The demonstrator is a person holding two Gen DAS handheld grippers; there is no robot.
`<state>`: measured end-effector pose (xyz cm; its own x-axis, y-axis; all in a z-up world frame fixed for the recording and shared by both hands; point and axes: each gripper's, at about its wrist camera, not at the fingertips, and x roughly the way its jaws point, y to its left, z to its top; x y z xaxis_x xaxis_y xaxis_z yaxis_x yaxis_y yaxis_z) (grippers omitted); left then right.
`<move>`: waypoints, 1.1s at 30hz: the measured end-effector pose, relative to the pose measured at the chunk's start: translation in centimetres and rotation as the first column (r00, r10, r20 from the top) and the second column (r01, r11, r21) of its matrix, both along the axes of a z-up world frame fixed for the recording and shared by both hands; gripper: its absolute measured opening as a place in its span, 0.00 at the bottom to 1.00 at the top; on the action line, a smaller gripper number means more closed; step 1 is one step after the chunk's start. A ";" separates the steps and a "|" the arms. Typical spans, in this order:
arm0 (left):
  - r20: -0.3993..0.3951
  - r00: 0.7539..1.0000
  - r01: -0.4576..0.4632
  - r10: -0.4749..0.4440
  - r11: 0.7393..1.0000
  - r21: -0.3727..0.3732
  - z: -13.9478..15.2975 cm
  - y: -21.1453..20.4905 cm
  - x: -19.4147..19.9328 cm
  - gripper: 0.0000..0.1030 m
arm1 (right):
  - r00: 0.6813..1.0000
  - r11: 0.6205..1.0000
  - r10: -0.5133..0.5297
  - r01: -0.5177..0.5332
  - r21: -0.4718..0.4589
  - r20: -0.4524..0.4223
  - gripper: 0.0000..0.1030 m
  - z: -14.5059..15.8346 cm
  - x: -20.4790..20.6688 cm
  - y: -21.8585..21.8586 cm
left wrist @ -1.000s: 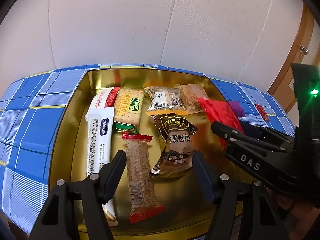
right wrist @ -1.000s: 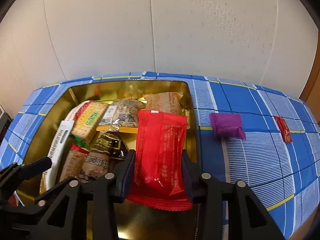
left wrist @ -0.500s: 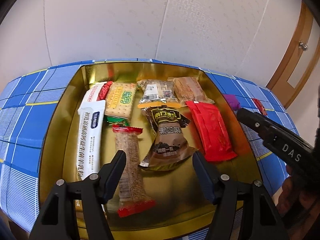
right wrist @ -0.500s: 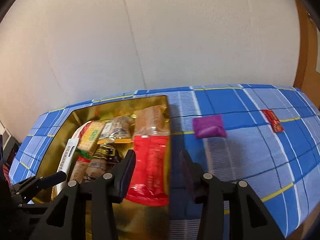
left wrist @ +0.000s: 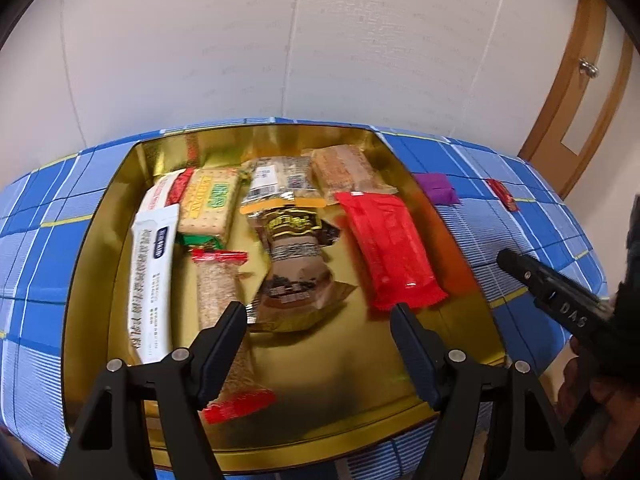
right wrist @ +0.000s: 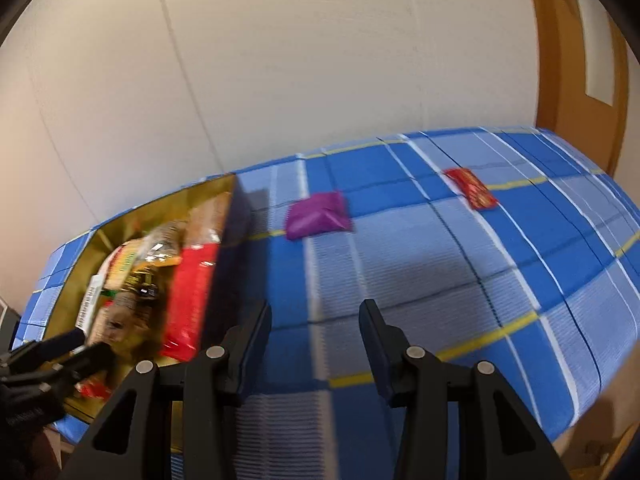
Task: Organize snacks
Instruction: 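Move the left tool to the purple pouch on the bed and grasp it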
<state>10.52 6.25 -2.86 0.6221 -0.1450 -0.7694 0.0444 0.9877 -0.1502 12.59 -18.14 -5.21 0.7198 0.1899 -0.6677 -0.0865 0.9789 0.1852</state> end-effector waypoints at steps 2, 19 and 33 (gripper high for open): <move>0.002 1.000 0.027 -0.027 1.000 0.009 0.4 -0.9 0.2 0.72 | 1.000 1.000 -0.022 0.022 0.000 -0.008 0.45 -0.6 -0.1 -1.2; 0.063 0.962 0.255 -0.267 0.954 0.157 5.6 -13.9 7.5 0.88 | 0.980 0.976 -0.194 0.188 0.109 0.049 0.45 -2.2 -0.4 -9.7; -0.121 0.925 0.379 -0.360 0.857 0.349 0.8 -19.8 19.6 0.87 | 0.965 0.937 -0.256 0.234 0.260 0.053 0.45 -1.4 -0.4 -12.3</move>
